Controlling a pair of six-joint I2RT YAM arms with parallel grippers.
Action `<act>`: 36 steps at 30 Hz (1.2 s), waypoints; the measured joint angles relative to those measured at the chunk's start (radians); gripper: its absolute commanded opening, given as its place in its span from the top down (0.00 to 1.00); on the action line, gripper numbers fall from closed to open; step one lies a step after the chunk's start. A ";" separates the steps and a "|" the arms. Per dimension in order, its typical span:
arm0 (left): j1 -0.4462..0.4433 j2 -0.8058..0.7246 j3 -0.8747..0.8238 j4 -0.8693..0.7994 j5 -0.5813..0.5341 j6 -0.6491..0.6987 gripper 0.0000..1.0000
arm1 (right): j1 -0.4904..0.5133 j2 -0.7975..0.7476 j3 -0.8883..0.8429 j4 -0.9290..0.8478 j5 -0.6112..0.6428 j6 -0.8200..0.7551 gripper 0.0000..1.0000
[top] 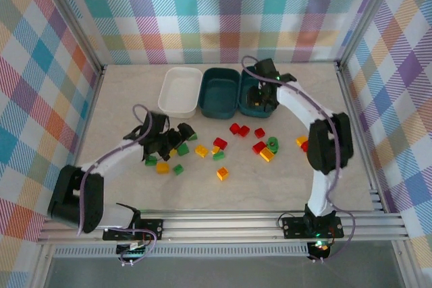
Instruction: Sort the legos into containers by color
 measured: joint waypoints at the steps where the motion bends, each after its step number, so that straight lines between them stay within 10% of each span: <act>1: 0.000 -0.050 -0.055 0.014 -0.002 -0.026 0.00 | -0.015 0.060 0.064 0.013 -0.002 -0.009 0.47; 15: 0.000 -0.200 -0.056 -0.036 -0.033 -0.035 0.00 | -0.048 0.232 0.271 -0.001 0.010 -0.100 0.20; 25: -0.047 -0.084 -0.051 0.006 -0.013 -0.035 0.00 | -0.036 -0.278 -0.271 0.122 -0.023 -0.077 0.37; 36: -0.187 0.085 0.139 0.032 0.009 -0.012 0.00 | -0.034 -0.323 -0.568 0.014 -0.114 -0.024 0.29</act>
